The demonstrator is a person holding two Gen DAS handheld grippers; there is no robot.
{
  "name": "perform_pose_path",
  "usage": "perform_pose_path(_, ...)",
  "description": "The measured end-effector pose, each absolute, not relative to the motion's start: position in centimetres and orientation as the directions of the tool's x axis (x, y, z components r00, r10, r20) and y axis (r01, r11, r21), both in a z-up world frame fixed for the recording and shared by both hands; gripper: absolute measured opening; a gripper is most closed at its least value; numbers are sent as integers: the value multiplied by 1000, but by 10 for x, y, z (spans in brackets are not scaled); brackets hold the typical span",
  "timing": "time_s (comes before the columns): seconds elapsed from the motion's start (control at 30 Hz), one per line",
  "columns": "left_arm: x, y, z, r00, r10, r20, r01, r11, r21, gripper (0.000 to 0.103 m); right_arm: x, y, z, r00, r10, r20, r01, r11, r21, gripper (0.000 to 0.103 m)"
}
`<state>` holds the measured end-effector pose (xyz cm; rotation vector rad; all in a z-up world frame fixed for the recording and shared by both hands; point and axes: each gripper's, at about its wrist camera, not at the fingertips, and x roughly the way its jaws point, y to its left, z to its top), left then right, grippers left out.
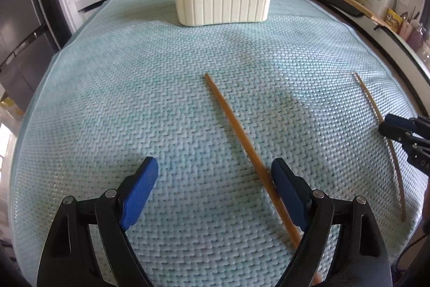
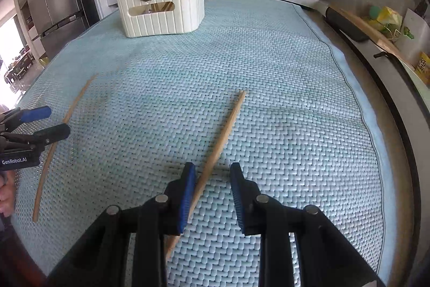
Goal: Organize utensils
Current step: 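Grasp a chopstick with the left tool while the right tool grasps the other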
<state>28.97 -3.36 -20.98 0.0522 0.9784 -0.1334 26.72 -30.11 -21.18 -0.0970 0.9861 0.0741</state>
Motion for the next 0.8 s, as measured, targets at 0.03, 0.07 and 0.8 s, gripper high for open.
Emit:
perform_pose_path(0.03,289,-30,-209,548,-91,-832,135,991,-20,87,267,-301,-211,549,23,-835,-105,994,-42,29)
perform_pose_path(0.07,289,-27,-209,543,-103,-834,136,990,-34,87,266,-301,-211,547,22,-837,-100,994,-39,29)
perform_pose_path(0.8,361,-25,-197,454,-253,-855,188,964,-185,4,373,-308,-200,468,119,-876,-26,992,121,6)
